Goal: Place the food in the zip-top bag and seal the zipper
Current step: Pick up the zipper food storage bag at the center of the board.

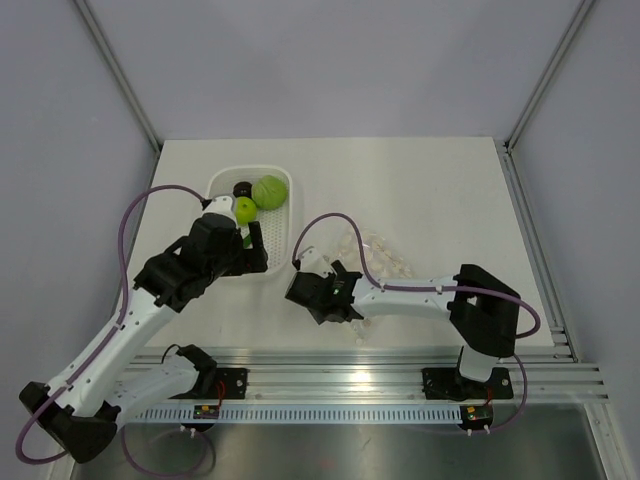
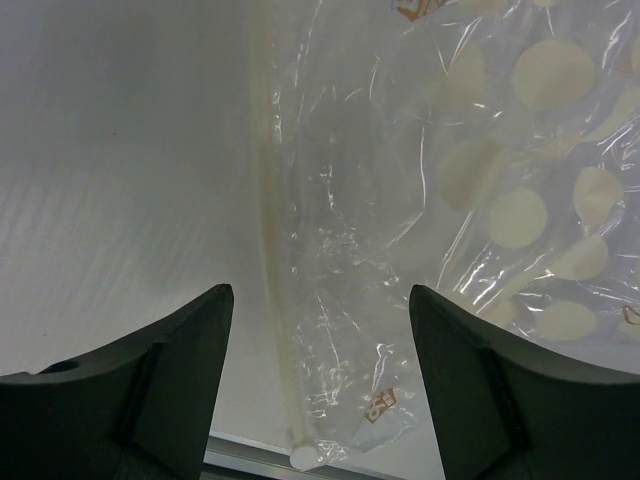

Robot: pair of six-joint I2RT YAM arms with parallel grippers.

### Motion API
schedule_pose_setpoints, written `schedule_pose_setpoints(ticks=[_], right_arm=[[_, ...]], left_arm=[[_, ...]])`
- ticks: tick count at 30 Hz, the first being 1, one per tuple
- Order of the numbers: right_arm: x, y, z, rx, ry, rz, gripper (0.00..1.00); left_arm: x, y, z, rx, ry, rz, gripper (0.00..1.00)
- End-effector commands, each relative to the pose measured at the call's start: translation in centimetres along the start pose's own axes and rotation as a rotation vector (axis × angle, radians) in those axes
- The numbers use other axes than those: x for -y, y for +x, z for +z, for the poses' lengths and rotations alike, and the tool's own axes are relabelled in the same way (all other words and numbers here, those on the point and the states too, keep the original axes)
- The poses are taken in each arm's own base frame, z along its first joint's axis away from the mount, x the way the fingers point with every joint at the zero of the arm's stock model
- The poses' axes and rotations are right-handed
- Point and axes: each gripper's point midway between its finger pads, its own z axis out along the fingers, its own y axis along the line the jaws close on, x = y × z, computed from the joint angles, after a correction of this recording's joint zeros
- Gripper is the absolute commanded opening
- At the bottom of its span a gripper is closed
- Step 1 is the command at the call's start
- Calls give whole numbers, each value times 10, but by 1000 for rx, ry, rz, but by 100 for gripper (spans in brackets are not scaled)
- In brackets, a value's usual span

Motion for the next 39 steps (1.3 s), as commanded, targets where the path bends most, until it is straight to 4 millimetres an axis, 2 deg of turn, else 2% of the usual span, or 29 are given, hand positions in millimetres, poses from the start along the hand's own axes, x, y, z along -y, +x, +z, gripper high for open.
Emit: schedule_pose_setpoints(ticks=[1,5,6,8,11,12,14,17,18,21,22,24,25,28,33,39], right_arm=[[-8,-25,2,74,11,18,78],[-9,-17,13,54,43,10,68],[-5,-15,15,48,62,4,60],[-3,-10,17,42,77,3,52],[0,-10,15,49,80,15,33],[1,-9,14,50,77,18,15],[3,-15,7,72,71,45,0],[10,-28,-9,115,52,79,0],[14,-37,-21,146,27,109,0],[19,-52,-37,190,-52,170,0],[24,-63,-51,229,-87,208,0],[31,-72,-60,241,-140,265,0],[35,-79,-70,262,-166,299,0],[42,-87,-81,267,-224,368,0],[43,-96,-94,272,-299,435,0],[37,-101,-98,244,-345,487,0]], left_arm=[[-7,-11,-10,50,-23,-23,99],[-9,-8,-10,46,-29,-30,99],[-10,-6,-9,45,-32,-28,99],[-11,-4,-7,39,-40,-28,99],[-10,-2,-3,31,-38,-28,99],[-9,0,-1,24,-33,-24,99],[-4,1,1,20,-9,-26,99],[6,5,7,-6,38,-17,99],[16,5,9,-17,84,-18,99],[35,9,11,-40,183,-24,99],[50,7,10,-41,261,-41,98],[66,9,10,-56,342,-54,98],[80,7,7,-54,416,-70,98],[103,2,2,-53,532,-93,96],[116,3,8,-73,577,-108,93],[129,3,17,-67,597,-127,91]])
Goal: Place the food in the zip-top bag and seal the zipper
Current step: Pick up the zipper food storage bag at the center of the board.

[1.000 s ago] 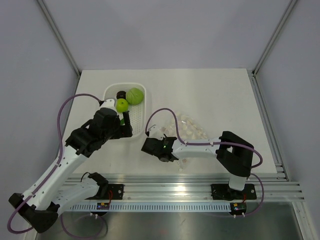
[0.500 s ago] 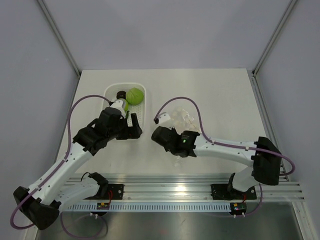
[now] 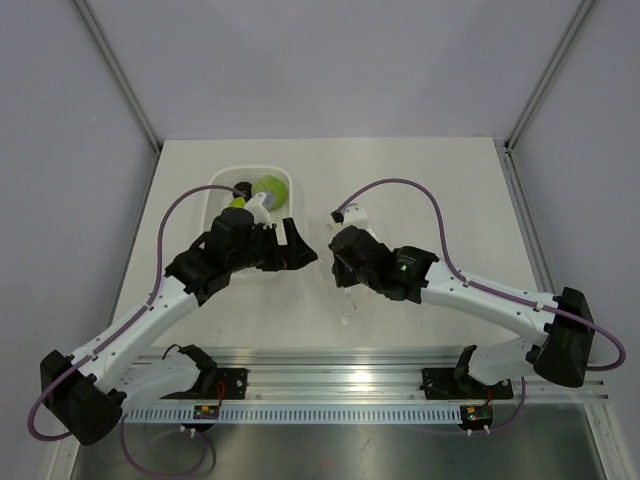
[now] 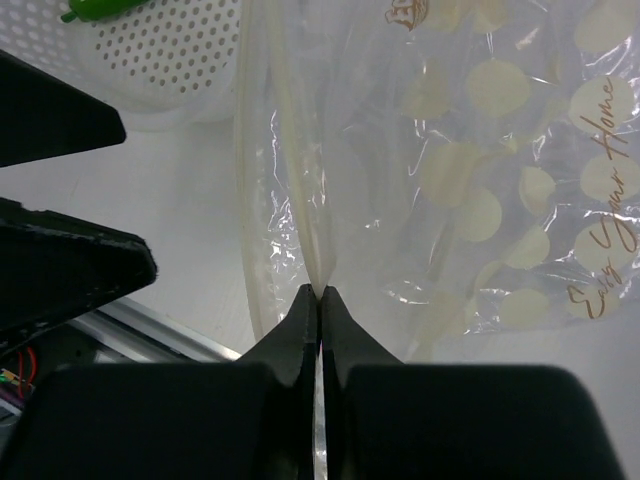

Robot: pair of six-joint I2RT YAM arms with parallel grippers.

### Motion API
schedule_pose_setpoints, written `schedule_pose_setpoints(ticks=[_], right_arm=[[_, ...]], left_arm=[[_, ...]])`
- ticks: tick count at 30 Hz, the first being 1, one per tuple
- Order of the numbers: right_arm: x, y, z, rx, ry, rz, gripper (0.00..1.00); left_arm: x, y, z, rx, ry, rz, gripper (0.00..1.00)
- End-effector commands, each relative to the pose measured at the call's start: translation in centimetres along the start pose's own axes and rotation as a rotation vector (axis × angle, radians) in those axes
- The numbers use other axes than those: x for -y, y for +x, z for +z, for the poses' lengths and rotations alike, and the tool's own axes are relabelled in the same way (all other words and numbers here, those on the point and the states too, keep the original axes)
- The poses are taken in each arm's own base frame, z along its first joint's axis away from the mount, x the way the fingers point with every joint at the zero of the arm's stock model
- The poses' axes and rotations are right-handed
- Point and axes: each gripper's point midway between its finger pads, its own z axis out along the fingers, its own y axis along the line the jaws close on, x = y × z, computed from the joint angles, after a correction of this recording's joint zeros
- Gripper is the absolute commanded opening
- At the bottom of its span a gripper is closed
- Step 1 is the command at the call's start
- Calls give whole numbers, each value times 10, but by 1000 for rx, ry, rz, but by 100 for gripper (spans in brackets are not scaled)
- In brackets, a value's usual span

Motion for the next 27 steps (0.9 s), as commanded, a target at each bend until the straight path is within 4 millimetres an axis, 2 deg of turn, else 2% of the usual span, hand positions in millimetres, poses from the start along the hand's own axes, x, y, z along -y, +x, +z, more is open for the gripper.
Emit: schedule_pose_setpoints(ticks=[1,7,11,15,17,19,20,23,24,26,27], right_arm=[[-19,-18,-8,13,-81,92,0],[-22,-21,-9,-4,-90,150,0],[-17,-27,-14,5,-89,175,0],[-23,-32,-20,9,-117,192,0],[-25,-32,-20,4,-125,206,0],[-25,-31,-18,0,-121,226,0],[-24,-31,-17,-1,-117,232,0],[-21,-37,-17,12,-116,261,0],[-21,-38,-18,17,-117,264,0],[-17,-42,-19,25,-106,266,0],[-11,-46,-20,35,-84,271,0]], left_arm=[[13,-4,14,19,66,-14,89],[4,3,24,37,51,-52,75],[-3,11,28,28,42,-67,73],[1,16,34,9,67,-73,72],[2,17,37,1,67,-76,67],[3,19,42,-11,66,-79,58],[4,20,43,-15,63,-80,49],[4,24,49,-32,55,-86,38],[3,25,50,-37,50,-89,31],[-2,24,51,-39,20,-82,24],[-4,24,51,-41,4,-78,15]])
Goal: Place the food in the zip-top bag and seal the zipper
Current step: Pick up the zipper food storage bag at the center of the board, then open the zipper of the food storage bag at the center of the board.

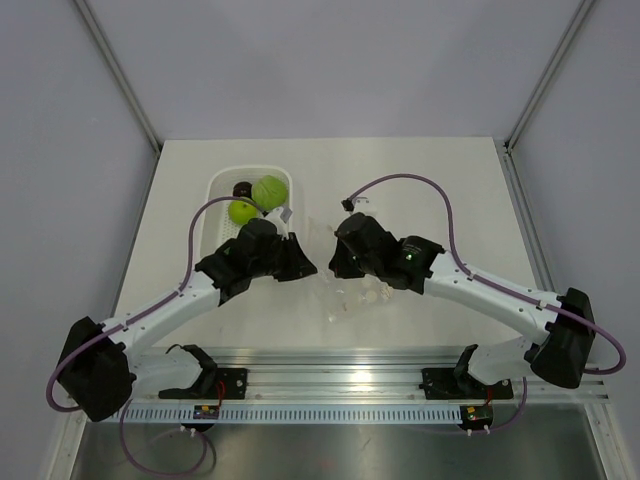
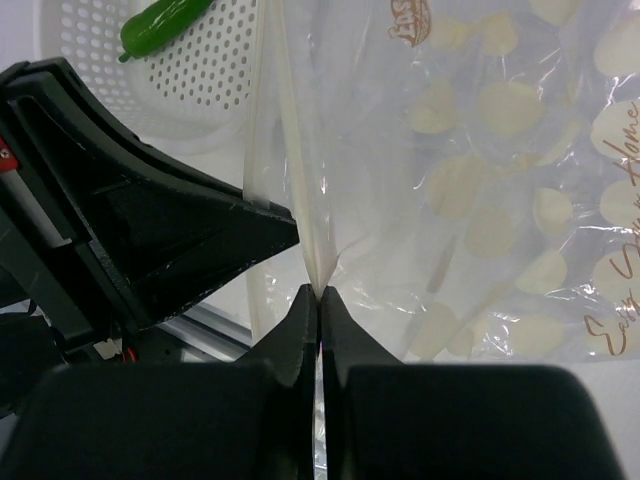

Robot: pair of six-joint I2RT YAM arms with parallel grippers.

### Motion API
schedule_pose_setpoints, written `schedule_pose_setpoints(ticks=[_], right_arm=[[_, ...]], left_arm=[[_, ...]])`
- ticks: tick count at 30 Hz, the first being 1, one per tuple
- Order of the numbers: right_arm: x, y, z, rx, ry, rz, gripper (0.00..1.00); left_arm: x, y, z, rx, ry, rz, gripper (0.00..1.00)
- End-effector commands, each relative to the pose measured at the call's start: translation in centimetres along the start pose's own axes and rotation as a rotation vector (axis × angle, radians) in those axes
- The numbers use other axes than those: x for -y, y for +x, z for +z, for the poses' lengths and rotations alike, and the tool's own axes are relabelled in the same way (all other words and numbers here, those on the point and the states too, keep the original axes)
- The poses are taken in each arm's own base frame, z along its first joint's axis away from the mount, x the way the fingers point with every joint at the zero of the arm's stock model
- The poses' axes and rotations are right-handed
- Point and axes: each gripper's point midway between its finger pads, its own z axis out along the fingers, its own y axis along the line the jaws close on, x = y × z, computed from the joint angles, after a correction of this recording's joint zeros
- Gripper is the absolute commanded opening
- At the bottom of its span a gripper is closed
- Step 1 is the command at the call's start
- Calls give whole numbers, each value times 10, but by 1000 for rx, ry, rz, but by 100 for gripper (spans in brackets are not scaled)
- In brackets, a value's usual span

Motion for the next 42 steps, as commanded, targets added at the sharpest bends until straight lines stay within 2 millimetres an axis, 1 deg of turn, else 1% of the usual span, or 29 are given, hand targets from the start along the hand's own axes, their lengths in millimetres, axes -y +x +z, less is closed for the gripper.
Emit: schedule_pose_setpoints(ticks=[1,2,3,5,6,7,8,11,13,15,17,18,20,21,22,24,25,27,28,29,31,32,33,36,37,39,40,41,42], right_arm=[[-5,-35,-18,91,-14,61,0],[3,-38,-19,93,12,65,0],[12,-48,-22,121,40,87,0],[23,-56,-25,139,75,117,0],[31,-69,-29,177,101,139,0],[34,-73,-32,190,117,144,0],[38,-82,-37,218,146,150,0],[43,-95,-45,260,184,157,0],[45,-98,-46,272,201,164,0],[55,-99,-48,290,253,170,0],[68,-95,-46,296,311,164,0],[72,-94,-47,305,328,174,0],[79,-90,-43,296,344,180,0],[78,-89,-42,294,340,183,0],[75,-90,-40,295,326,190,0],[69,-84,-31,265,298,203,0],[63,-86,-28,270,270,211,0],[55,-83,-18,242,239,215,0],[51,-86,-15,248,223,223,0],[51,-85,-9,244,232,220,0],[50,-87,-3,243,244,216,0],[49,-91,1,247,255,214,0],[47,-93,3,245,257,205,0],[43,-98,11,243,260,192,0],[41,-101,12,244,254,195,0],[41,-101,17,239,253,189,0],[40,-104,18,241,247,194,0],[41,-103,21,235,248,189,0],[41,-105,22,236,248,190,0]], left_arm=[[9,-17,-2,45,-7,38,11],[11,-23,-4,55,-17,50,7],[4,-22,-5,44,-57,76,0],[1,-26,-5,27,-97,108,0],[1,-31,-9,18,-119,146,0],[2,-32,-9,9,-126,163,0],[4,-34,-8,-13,-136,179,0],[-2,-33,-2,-65,-168,230,0],[-2,-36,-3,-72,-186,247,0],[-3,-38,-3,-74,-188,265,0],[0,-44,-4,-62,-181,277,0],[-2,-45,-5,-65,-185,288,0],[1,-51,-6,-56,-181,302,0],[0,-52,-4,-64,-180,311,0],[4,-56,-3,-56,-170,316,0],[8,-58,3,-67,-148,331,0],[8,-60,6,-66,-150,334,0],[12,-68,8,-55,-138,342,9],[10,-69,13,-68,-145,342,12],[11,-76,12,-59,-147,341,14],[13,-84,12,-51,-152,340,28],[14,-89,10,-43,-150,341,30],[14,-93,8,-32,-152,340,36],[12,-107,-2,-4,-162,329,43],[11,-112,-6,8,-164,325,49],[7,-122,-16,32,-165,307,57],[5,-125,-20,41,-167,301,67],[0,-133,-25,57,-170,283,67],[-1,-137,-30,73,-168,275,67]])
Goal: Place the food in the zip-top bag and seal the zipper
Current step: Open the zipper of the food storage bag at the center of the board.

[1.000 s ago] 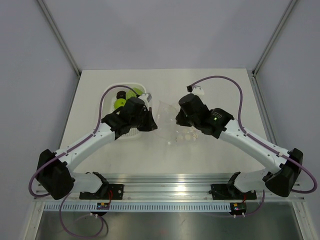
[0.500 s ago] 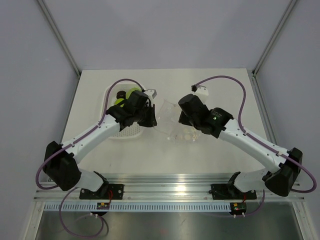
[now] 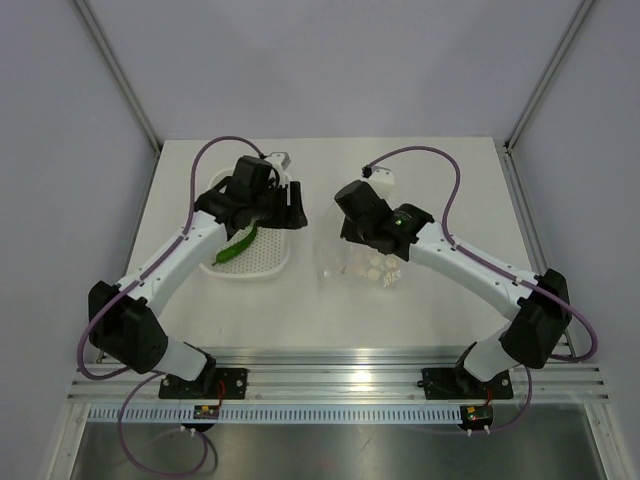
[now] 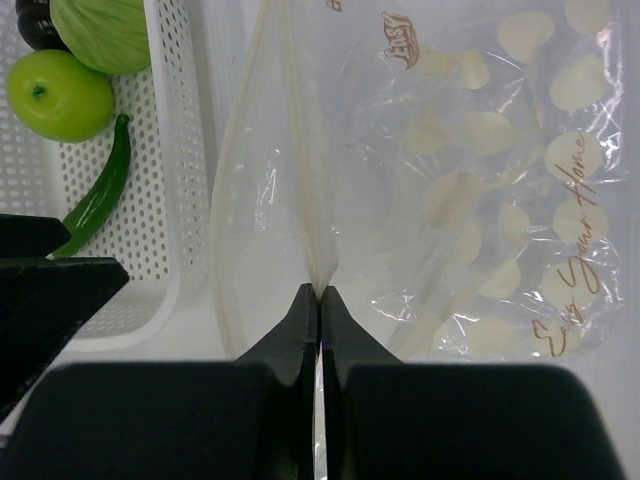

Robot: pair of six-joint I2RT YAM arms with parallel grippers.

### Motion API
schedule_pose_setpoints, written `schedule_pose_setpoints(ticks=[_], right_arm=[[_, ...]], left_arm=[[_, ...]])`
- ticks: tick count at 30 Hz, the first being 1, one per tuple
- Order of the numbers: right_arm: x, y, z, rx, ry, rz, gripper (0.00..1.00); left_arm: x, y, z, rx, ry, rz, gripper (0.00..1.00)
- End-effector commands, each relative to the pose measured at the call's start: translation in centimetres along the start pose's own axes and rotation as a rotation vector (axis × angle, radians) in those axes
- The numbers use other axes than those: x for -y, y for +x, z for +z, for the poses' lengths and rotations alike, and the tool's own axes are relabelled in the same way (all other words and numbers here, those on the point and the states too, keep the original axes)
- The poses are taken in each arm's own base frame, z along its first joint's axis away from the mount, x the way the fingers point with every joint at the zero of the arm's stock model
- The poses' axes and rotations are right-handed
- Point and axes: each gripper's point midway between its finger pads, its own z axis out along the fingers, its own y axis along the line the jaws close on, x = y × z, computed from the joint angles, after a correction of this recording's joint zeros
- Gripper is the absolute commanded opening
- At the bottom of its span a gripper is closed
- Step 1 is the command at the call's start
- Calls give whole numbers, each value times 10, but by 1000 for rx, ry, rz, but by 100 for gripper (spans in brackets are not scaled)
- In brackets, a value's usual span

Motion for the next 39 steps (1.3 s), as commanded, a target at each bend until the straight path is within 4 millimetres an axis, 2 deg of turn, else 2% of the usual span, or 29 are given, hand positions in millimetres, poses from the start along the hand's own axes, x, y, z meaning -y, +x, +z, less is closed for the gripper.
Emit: schedule_pose_setpoints(ticks=[1,3,4,5,6,7,8,9,10,11,12,14,19,23,28,39], right_arm=[[-18,-29,-3,59,-59,40,0],[-19,-31,-2,60,-62,39,0],[-21,-32,-1,58,-67,37,0],[-23,-33,-1,58,-74,38,0],[-23,-32,1,52,-72,30,0],[-25,-32,1,52,-76,30,0],[-27,-33,1,49,-84,29,0],[-28,-32,2,46,-87,29,0],[-29,-31,3,42,-93,30,0],[-30,-30,4,38,-97,29,0],[-31,-28,4,33,-100,26,0],[-32,-26,5,26,-105,20,0],[-36,-26,6,18,-120,12,0],[-36,-25,5,11,-125,7,0],[-38,-26,3,13,-136,7,0],[-40,-20,5,-5,-152,22,0]], left_arm=[[-3,-31,-30,97,36,-17,67],[-23,-41,-35,132,-3,-72,72],[-42,-47,-36,148,-59,-121,79],[-53,-52,-36,154,-95,-145,79],[-77,-55,-38,166,-186,-179,80],[-90,-56,-39,172,-248,-192,80],[-108,-49,-33,133,-328,-210,81],[-131,-58,-40,164,-445,-223,85],[-142,-57,-40,156,-500,-228,86],[-156,-52,-33,127,-553,-232,90],[-167,-55,-36,140,-615,-235,94],[-178,-54,-25,125,-642,-232,99],[-199,-49,0,94,-690,-227,99],[-216,-56,15,119,-673,-282,99],[-222,-56,38,82,-645,-266,99],[-229,-58,54,64,-648,-250,99]])
